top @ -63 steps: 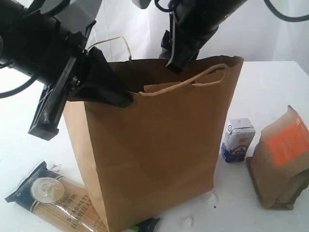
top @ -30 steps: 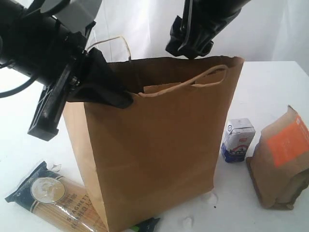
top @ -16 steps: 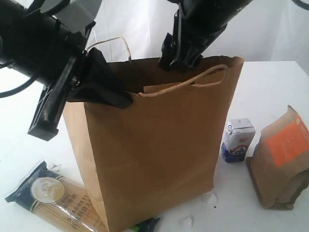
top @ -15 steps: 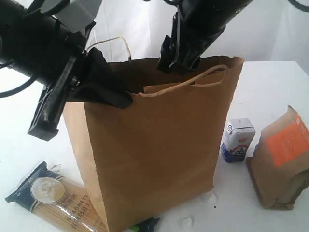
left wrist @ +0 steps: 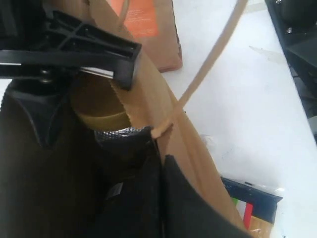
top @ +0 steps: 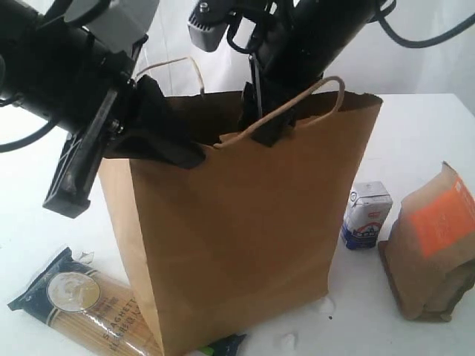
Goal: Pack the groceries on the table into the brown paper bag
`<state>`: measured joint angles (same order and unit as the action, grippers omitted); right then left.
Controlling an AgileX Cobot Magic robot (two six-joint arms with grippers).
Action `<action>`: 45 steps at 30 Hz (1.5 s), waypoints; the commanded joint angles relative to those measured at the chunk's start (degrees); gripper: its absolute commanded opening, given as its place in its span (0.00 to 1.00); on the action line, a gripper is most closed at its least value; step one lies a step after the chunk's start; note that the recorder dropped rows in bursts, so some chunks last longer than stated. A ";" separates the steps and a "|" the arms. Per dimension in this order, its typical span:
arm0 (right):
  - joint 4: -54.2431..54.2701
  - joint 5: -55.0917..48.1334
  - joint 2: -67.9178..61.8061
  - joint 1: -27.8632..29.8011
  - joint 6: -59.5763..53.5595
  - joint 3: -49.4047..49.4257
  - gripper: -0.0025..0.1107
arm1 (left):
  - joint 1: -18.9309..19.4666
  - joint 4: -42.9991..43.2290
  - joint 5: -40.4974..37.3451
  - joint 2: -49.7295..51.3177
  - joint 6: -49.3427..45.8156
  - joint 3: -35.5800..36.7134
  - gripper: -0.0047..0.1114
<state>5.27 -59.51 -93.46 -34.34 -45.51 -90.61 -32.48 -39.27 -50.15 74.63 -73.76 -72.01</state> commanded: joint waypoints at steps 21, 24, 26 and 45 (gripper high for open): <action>-19.70 14.18 -0.75 0.07 18.30 -0.14 0.02 | -0.25 5.53 9.56 -1.51 -1.28 -0.09 0.04; -22.98 16.03 -0.75 0.07 21.83 -0.14 0.02 | -0.25 6.93 11.25 -1.24 -1.28 -1.74 0.04; -23.93 16.46 -0.75 0.07 22.06 -0.14 0.02 | -0.25 8.01 11.82 -0.75 -1.28 -3.40 0.04; -14.85 13.03 1.31 0.07 21.53 -0.14 0.03 | -0.25 7.74 3.48 2.09 3.54 -7.89 0.04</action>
<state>-14.69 -44.34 -92.73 -34.48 -22.20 -90.74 -32.57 -28.23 -45.09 78.21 -71.96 -80.33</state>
